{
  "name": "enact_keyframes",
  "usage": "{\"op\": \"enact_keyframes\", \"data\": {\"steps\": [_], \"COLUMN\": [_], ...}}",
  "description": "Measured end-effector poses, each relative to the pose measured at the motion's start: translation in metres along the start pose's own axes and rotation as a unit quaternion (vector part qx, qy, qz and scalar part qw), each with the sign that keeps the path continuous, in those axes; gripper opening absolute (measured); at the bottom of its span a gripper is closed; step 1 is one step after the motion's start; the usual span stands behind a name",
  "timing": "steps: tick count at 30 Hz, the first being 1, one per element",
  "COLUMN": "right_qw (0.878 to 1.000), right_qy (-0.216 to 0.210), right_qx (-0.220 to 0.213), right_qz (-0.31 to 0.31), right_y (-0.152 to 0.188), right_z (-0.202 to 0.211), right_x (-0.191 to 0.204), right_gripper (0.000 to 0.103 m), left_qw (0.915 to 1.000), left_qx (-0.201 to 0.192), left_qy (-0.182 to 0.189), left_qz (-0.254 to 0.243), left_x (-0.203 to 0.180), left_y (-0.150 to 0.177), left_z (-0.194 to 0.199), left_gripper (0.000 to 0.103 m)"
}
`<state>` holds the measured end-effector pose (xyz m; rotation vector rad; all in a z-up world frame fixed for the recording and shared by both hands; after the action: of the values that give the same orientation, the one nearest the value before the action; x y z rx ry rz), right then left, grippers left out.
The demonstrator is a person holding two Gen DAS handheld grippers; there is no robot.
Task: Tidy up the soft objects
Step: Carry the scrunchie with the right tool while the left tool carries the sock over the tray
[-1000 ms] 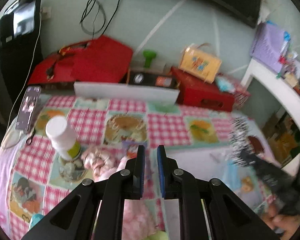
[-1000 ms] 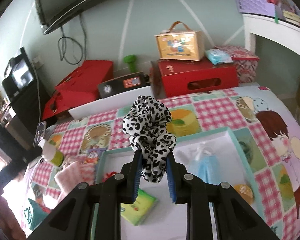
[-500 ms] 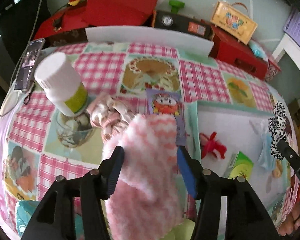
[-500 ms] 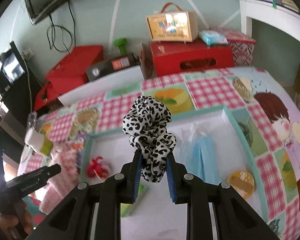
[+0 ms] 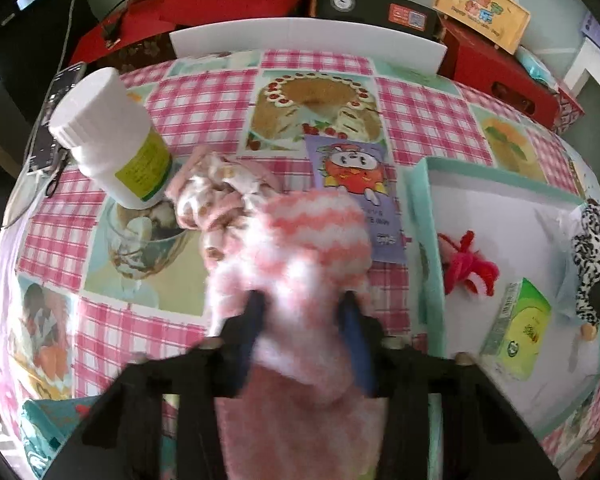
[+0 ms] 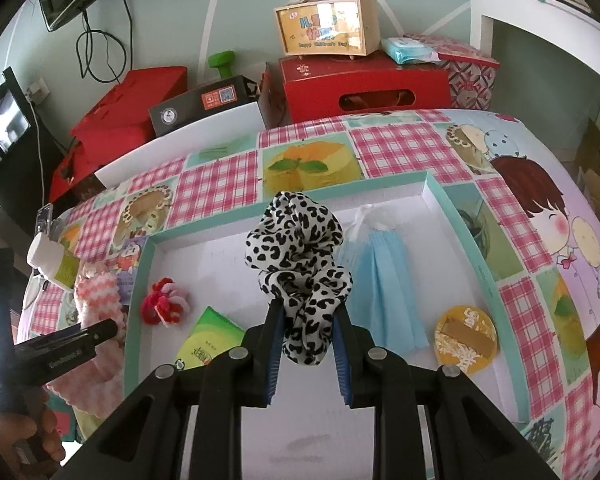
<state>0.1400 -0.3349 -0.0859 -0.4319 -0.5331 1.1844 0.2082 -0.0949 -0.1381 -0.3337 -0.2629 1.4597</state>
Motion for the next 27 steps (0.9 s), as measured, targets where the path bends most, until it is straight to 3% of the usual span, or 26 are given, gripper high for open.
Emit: {"op": "enact_keyframes", "data": {"steps": [3,8,16,20,27], "right_qw": [1.000,1.000,1.000,1.000,0.999], "right_qy": [0.001,0.001,-0.001,-0.001,0.003], "right_qx": [-0.003,-0.004,-0.014,-0.023,-0.037], "right_qz": [-0.002,-0.007,-0.013,-0.020,-0.035], "right_y": [-0.002,-0.003,-0.007,-0.010,-0.017], "right_z": [0.002,0.002,0.008,0.015,0.026], "right_x": [0.000,-0.002,-0.006,-0.010,-0.024], "right_gripper": [0.025,0.025,0.025,0.025,0.025], "left_qw": [0.9999,0.9992,0.9939,0.9865,0.9659], "left_qx": [-0.004,-0.023,-0.096,-0.142,-0.213], "left_qy": [0.010,0.026,0.052,0.079,0.147], "left_qz": [0.011,0.019,0.017,0.014,-0.008], "left_x": [0.004,0.004,0.001,-0.009,-0.047], "left_y": [-0.001,-0.005,-0.020,-0.031,-0.045], "left_z": [0.001,0.017,0.071,0.100,0.140], "left_gripper": [0.017,0.015,0.014,0.014,0.014]}}
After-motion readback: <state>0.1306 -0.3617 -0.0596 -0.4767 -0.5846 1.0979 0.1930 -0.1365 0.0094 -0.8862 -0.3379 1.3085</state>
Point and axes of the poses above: each gripper's, at about its wrist camera, not at the fingertips, and z roughly against the way its jaws point, x to its left, y to its underside, the point moved 10 cm from there along -z, roughly the way its jaws point, and after that the axes turned 1 degree about z, right-handed, at the moved point
